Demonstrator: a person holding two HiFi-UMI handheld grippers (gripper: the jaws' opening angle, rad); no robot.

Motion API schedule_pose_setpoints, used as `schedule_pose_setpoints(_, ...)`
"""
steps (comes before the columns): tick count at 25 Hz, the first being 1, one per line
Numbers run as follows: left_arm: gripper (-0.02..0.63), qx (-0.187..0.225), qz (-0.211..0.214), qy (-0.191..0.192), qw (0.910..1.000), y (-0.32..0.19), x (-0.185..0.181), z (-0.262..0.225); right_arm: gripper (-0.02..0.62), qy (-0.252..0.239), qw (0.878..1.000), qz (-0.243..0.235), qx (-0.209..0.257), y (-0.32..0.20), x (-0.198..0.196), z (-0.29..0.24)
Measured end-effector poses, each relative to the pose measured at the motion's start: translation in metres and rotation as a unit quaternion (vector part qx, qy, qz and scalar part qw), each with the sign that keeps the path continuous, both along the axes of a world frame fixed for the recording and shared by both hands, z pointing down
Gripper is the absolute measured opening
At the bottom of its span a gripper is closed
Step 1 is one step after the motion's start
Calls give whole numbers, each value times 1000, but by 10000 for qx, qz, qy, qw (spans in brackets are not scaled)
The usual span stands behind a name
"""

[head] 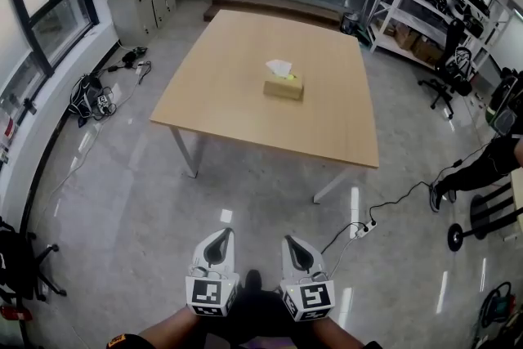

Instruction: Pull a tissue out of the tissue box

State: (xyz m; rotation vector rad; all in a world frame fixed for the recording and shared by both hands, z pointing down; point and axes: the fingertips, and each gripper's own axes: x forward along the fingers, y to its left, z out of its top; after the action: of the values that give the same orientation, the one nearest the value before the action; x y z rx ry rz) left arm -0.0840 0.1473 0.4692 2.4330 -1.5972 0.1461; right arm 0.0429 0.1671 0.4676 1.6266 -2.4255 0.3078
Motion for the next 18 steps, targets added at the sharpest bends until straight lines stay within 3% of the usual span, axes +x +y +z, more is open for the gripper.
schedule_pose_setpoints(18,18,-2,74,281,9996,-98,-88,-14,-8,224,9991,354,-55,-84,-73,-22)
